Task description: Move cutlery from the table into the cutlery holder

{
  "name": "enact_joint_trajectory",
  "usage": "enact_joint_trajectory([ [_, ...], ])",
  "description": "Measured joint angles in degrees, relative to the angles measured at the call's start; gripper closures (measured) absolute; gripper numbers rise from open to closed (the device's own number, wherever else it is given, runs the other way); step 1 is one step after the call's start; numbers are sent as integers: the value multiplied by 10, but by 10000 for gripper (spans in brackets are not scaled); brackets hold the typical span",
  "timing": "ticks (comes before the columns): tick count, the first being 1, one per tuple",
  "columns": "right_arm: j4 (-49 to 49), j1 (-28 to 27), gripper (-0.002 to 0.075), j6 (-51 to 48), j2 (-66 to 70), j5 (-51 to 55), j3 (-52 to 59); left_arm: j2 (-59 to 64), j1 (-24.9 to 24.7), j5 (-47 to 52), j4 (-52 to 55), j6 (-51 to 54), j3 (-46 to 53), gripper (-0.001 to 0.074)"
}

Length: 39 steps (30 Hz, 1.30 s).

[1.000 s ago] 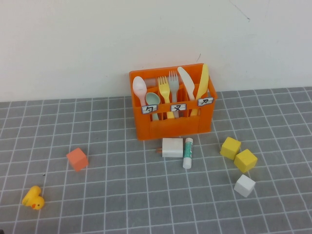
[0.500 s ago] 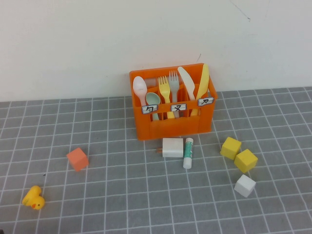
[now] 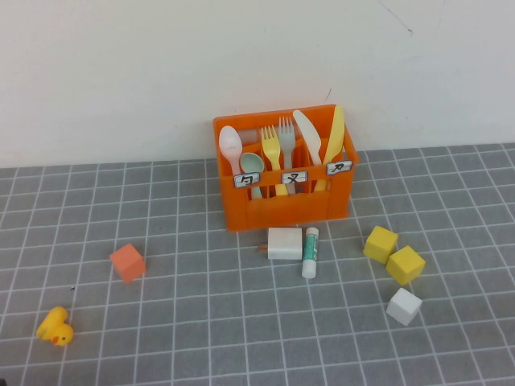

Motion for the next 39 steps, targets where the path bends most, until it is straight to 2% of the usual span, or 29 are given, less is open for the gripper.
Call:
enact_joint_trajectory([
  [6,-96,-34,727,148,0,-4,35,0,0,0,0,0,0,736],
  [9,-112,-62,727,175,0,7,35,0,0,0,0,0,0,736],
  [14,-124,-75,727,205,-19,49,35,0,0,0,0,0,0,736],
  [18,-174,-92,727,271,-31,132,35,0,0,0,0,0,0,736],
  [21,-194,-95,727,307,-32,150,35,0,0,0,0,1,0,736],
  [39,-202,-97,727,338,-33,160,33,0,0,0,0,1,0,736],
])
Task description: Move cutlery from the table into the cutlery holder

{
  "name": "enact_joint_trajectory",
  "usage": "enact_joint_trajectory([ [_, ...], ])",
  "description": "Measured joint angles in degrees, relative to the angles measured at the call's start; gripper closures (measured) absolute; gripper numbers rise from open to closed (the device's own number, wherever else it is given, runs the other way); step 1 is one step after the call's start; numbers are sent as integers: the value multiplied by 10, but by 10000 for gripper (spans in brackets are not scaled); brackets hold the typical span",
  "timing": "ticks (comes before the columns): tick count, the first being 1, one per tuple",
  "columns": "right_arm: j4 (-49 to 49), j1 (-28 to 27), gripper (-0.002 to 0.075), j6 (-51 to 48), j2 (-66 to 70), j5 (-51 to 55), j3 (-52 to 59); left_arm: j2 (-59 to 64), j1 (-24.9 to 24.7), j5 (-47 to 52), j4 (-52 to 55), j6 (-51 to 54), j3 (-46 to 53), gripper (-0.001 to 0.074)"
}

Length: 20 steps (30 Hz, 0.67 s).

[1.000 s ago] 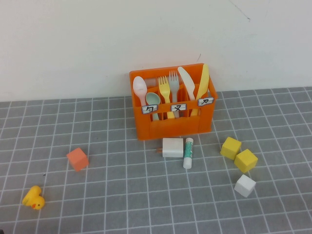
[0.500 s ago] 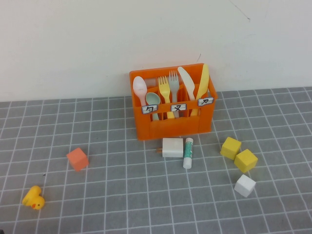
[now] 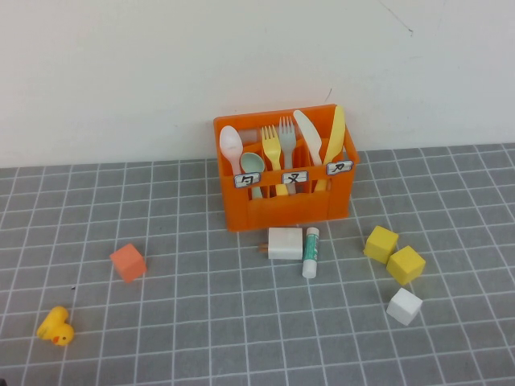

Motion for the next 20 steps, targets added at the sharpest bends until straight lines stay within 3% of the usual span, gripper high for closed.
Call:
enact_joint_trajectory([
  [20,-15,0,728,1,-1,4,0,0,0,0,0,0,0,736],
])
